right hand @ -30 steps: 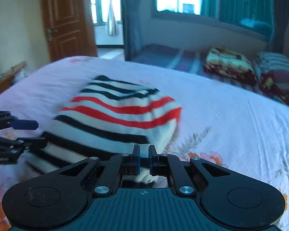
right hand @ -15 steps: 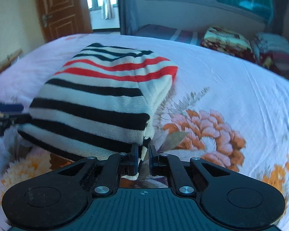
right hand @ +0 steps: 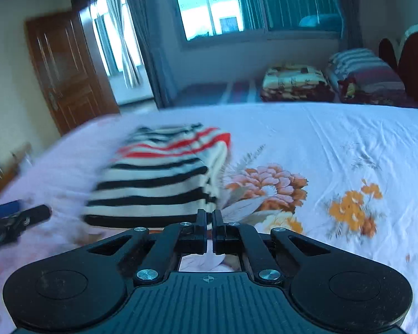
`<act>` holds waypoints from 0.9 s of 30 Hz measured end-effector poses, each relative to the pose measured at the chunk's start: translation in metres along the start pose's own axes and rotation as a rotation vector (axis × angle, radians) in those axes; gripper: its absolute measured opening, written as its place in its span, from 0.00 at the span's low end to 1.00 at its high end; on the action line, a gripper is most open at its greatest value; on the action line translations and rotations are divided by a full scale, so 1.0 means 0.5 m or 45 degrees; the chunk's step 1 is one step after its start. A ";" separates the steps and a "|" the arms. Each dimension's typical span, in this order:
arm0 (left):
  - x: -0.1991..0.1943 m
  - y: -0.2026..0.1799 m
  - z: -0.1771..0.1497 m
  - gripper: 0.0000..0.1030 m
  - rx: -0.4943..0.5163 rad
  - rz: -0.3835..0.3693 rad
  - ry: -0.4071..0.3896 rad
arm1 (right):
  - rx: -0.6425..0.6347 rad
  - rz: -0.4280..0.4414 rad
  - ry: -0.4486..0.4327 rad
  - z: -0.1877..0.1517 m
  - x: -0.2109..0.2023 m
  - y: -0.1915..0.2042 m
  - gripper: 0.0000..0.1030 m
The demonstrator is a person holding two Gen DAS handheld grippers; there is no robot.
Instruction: Fold small clothes
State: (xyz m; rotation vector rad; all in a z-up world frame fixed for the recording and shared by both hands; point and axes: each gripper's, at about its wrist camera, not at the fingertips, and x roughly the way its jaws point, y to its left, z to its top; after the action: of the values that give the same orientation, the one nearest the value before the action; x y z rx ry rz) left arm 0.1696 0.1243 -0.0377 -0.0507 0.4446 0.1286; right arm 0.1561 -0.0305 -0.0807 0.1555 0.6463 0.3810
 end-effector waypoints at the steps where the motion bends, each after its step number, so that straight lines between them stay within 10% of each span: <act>1: -0.025 -0.007 0.002 0.99 -0.001 0.013 -0.031 | -0.011 -0.041 0.008 -0.009 -0.018 0.006 0.81; 3: -0.059 -0.020 0.000 0.99 0.029 -0.031 0.009 | -0.050 -0.131 -0.097 -0.038 -0.079 0.020 0.99; 27: -0.414 -0.091 -0.006 0.99 0.041 -0.088 -0.025 | -0.128 -0.154 -0.169 -0.147 -0.480 0.129 1.00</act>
State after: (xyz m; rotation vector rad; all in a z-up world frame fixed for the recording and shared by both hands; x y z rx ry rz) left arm -0.0107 0.0554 0.0498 -0.0329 0.4247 0.0538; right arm -0.0839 -0.0636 0.0113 0.0449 0.5018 0.2833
